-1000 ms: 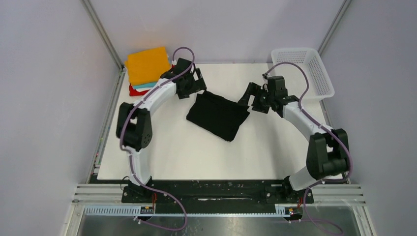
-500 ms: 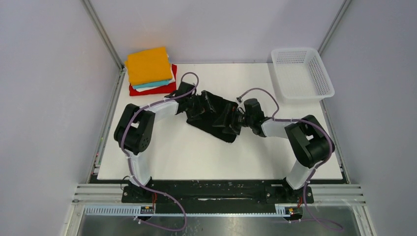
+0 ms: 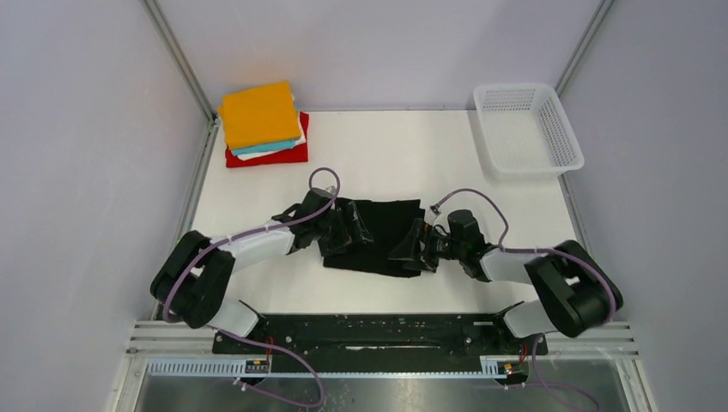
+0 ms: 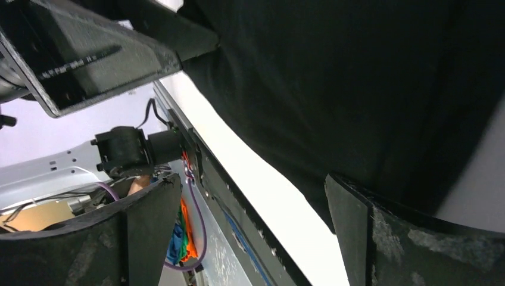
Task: Fold and stack the t-shirts
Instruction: Smooth out wrinkles on the folded tshirt, then put the neatly folded tshirt into the corner of the board with the left arm
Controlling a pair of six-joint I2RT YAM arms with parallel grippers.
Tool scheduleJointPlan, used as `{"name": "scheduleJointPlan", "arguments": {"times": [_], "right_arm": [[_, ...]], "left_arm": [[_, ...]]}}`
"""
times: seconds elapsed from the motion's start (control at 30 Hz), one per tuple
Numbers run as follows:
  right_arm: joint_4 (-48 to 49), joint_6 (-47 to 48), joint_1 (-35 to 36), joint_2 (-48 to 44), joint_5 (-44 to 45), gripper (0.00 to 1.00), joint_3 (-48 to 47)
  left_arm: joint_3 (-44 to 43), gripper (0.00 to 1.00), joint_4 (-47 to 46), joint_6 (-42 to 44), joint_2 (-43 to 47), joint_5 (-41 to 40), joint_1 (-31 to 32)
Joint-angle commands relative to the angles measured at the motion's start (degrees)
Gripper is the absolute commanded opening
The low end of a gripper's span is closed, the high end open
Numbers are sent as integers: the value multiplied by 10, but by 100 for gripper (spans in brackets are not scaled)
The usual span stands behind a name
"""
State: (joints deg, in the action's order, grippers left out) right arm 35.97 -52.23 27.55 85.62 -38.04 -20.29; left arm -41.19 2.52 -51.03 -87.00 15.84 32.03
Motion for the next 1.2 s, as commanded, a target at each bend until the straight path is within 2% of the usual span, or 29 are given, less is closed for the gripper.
{"name": "scheduleJointPlan", "arguments": {"times": [0.0,0.1,0.13,0.2,0.27,0.37,0.47,0.6,0.73,0.87,0.97,1.03,1.1,1.17], "right_arm": [[-195,60,8,-128,38,99,21],[-307,101,8,-234,80,100,-27],[-336,114,8,-262,97,100,-43],[-356,128,8,-310,126,99,-61],[-375,137,8,-348,159,100,-65],[-399,139,8,-380,214,100,-63],[-414,148,8,-388,229,99,-59],[-438,166,8,-379,236,99,-62],[-459,181,7,-366,249,100,-71],[-470,194,7,-361,259,99,-75],[-479,201,7,-365,271,100,-74],[-487,208,7,-368,281,100,-75],[-495,214,7,-373,294,99,-77],[-500,221,7,-377,305,99,-76]], "left_arm": [[11,99,166,3,80,-96,34],[-24,99,213,9,122,-142,43],[-34,99,228,3,134,-182,43],[-47,99,253,-3,142,-241,40],[-53,99,265,-3,139,-268,32],[-47,99,246,8,106,-267,-3],[-55,99,212,32,48,-228,-35],[-78,95,172,48,-25,-183,-36],[-95,78,156,44,-79,-149,-20],[-129,66,169,35,-118,-170,25],[-187,41,224,31,-157,-226,52],[-246,23,295,28,-188,-298,65],[-305,1,362,23,-217,-386,76],[-358,0,416,20,-239,-460,82]]}}
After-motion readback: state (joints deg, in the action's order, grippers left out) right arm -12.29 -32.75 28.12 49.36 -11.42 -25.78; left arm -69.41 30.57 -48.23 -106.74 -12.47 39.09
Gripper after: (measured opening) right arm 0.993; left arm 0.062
